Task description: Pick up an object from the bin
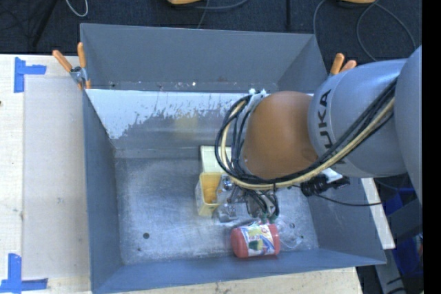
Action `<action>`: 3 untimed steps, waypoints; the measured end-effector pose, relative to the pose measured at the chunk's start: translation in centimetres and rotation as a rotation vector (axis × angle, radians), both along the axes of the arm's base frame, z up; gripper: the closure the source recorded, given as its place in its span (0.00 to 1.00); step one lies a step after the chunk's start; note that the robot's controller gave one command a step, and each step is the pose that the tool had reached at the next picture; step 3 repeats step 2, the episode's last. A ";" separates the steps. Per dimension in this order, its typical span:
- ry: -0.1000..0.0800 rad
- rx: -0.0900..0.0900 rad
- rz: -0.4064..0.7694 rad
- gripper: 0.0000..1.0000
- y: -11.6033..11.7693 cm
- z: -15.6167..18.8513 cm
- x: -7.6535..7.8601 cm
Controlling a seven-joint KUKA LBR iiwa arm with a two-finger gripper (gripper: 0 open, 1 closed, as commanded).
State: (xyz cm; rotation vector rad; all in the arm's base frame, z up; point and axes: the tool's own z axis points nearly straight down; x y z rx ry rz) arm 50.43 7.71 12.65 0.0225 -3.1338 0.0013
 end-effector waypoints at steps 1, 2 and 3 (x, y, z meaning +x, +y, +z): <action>-0.001 0.000 -0.048 1.00 -1.0 6.0 -0.1; -0.005 0.001 0.055 1.00 -1.0 11.1 0.6; -0.005 0.001 0.055 1.00 -1.0 11.1 0.6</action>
Offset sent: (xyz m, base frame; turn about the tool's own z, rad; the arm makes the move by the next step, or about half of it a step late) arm 0.0102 -0.0087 0.1379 -0.1202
